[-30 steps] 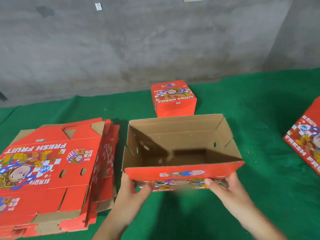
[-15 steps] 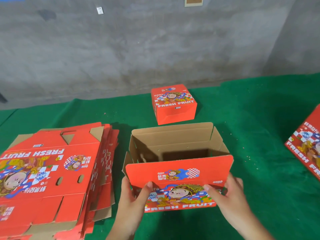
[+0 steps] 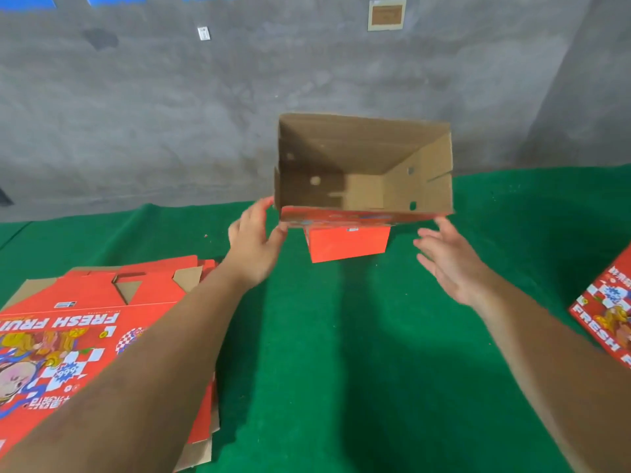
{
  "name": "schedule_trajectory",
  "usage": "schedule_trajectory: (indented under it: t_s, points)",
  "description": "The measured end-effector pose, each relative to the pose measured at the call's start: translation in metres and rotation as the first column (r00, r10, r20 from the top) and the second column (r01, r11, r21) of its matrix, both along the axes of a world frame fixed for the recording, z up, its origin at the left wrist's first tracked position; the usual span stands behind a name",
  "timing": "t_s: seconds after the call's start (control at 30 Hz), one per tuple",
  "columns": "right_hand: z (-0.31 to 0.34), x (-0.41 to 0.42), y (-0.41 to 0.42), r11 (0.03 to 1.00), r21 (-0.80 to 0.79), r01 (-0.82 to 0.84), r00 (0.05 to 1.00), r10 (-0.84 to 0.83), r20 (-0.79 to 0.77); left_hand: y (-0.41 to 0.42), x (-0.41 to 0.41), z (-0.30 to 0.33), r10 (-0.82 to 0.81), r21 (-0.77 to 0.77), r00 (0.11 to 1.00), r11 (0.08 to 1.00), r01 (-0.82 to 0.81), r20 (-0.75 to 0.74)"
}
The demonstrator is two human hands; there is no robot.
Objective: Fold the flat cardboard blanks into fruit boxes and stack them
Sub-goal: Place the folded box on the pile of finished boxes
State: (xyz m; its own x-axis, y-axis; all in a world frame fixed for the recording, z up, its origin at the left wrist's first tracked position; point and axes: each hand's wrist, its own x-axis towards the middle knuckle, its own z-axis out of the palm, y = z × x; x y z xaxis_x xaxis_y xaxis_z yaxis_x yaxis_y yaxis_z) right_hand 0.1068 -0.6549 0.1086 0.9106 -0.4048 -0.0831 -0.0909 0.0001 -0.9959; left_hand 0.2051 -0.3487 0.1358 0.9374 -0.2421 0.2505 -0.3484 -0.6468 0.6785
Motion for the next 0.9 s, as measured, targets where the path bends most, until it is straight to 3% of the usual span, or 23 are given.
schedule_trajectory:
  t_s: [0.07,0.13,0.2,0.3,0.4,0.47,0.57,0.77,0.9]
  points:
    - [-0.016,0.002,-0.006,0.999,-0.05,0.0,0.985,-0.009,-0.174,0.001,0.013,-0.006,0.051,0.155,0.996,0.987,-0.04,-0.067]
    - [-0.045,-0.015,0.005,0.995,-0.095,0.005,0.947,-0.035,-0.318,0.007,0.004,-0.03,0.091,0.142,0.982,0.987,-0.068,-0.164]
    - [-0.081,-0.04,0.028,0.997,-0.043,-0.057,0.917,0.035,-0.398,0.019,-0.013,-0.064,0.113,0.169,0.969,0.983,-0.076,-0.219]
    - [-0.122,-0.072,0.074,0.978,0.032,-0.207,0.847,0.195,-0.495,0.045,-0.036,-0.109,0.182,0.333,0.953,0.938,-0.094,-0.243]
    - [-0.143,-0.081,0.119,0.942,0.118,-0.314,0.801,0.33,-0.499,0.079,-0.049,-0.133,0.371,0.485,0.915,0.836,-0.255,-0.159]
    - [-0.144,-0.076,0.145,0.922,0.161,-0.352,0.789,0.385,-0.479,0.104,-0.056,-0.138,0.535,0.613,0.83,0.712,-0.344,-0.155]
    - [-0.136,-0.064,0.175,0.908,0.181,-0.377,0.785,0.417,-0.458,0.136,-0.07,-0.148,0.588,0.714,0.794,0.622,-0.322,-0.154]
    - [-0.119,-0.052,0.217,0.886,0.24,-0.397,0.786,0.463,-0.408,0.144,-0.083,-0.134,0.443,0.726,0.895,0.633,-0.27,-0.053]
    - [-0.105,-0.052,0.228,0.863,0.312,-0.398,0.79,0.495,-0.361,0.109,-0.102,-0.118,0.347,0.629,0.938,0.725,-0.28,0.018]
